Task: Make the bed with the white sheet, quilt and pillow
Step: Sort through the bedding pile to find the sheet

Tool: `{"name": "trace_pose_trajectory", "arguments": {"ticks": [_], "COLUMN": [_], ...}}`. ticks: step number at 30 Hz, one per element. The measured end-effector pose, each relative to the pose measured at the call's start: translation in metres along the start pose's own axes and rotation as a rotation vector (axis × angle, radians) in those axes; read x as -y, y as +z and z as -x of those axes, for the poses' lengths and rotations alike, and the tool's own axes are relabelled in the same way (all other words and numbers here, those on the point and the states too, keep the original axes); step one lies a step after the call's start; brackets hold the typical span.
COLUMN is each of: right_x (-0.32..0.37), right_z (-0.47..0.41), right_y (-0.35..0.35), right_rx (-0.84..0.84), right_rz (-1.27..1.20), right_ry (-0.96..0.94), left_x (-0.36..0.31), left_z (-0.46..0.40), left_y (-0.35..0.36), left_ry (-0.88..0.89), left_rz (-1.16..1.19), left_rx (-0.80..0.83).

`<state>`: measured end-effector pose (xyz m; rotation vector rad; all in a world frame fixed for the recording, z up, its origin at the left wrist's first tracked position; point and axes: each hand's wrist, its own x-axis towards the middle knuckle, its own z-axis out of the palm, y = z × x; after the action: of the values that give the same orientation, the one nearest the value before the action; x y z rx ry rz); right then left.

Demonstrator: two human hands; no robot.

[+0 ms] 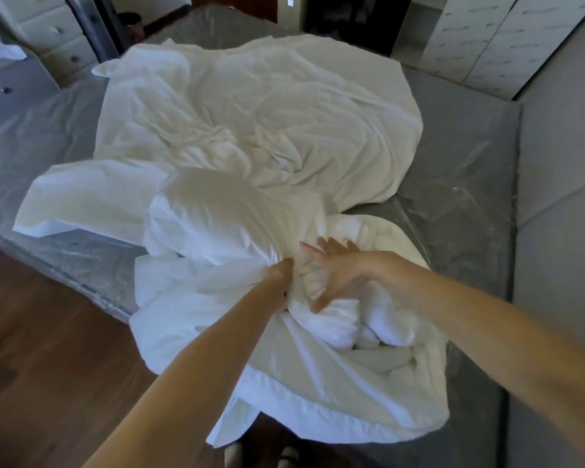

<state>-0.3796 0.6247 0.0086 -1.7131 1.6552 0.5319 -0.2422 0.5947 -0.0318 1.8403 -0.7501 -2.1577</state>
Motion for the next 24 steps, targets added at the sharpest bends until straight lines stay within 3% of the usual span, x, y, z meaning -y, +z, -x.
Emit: {"name": "trace_pose_trajectory", "arguments": {"ticks": [2, 6, 8, 13, 15, 18, 20, 22, 24], "right_x": [0.001, -0.002, 0.0, 0.0, -0.004, -0.003, -0.002, 0.0, 0.0], "right_z": [-0.007, -0.028, -0.037, -0.054, -0.058, -0.063, -0.063, -0.06, -0.056], "right_y": [0.014, 0.04, 0.047, 0.053, 0.047, 0.038, 0.035, 0.035, 0.033], "right_rx": [0.018, -0.403, -0.525, -0.542, -0.569, -0.582, -0.562, -0.535, -0.499], "right_rz": [0.193, 0.314, 0.304, 0.264, 0.231, 0.206, 0.184, 0.194, 0.197], "right_ry": [0.033, 0.038, 0.072, 0.147, 0.144, 0.119, 0.112, 0.112, 0.103], "left_x": [-0.008, -0.019, -0.016, 0.01, 0.022, 0.046, 0.059, 0.064, 0.051], "left_z": [-0.001, -0.005, -0.007, 0.006, 0.02, 0.041, 0.044, 0.034, 0.023], "left_y": [0.0, 0.001, 0.002, -0.015, -0.032, -0.057, -0.063, -0.064, -0.056], "left_ry": [-0.028, -0.04, -0.018, 0.214, 0.404, 0.652, 0.725, 0.901, 1.224], "left_rz": [-0.03, -0.013, 0.013, -0.149, -0.491, -1.588, -2.155, -2.365, -2.281], "left_rx": [-0.01, 0.031, 0.069, 0.23, 0.319, 0.405, 0.355, 0.224, 0.044]}}
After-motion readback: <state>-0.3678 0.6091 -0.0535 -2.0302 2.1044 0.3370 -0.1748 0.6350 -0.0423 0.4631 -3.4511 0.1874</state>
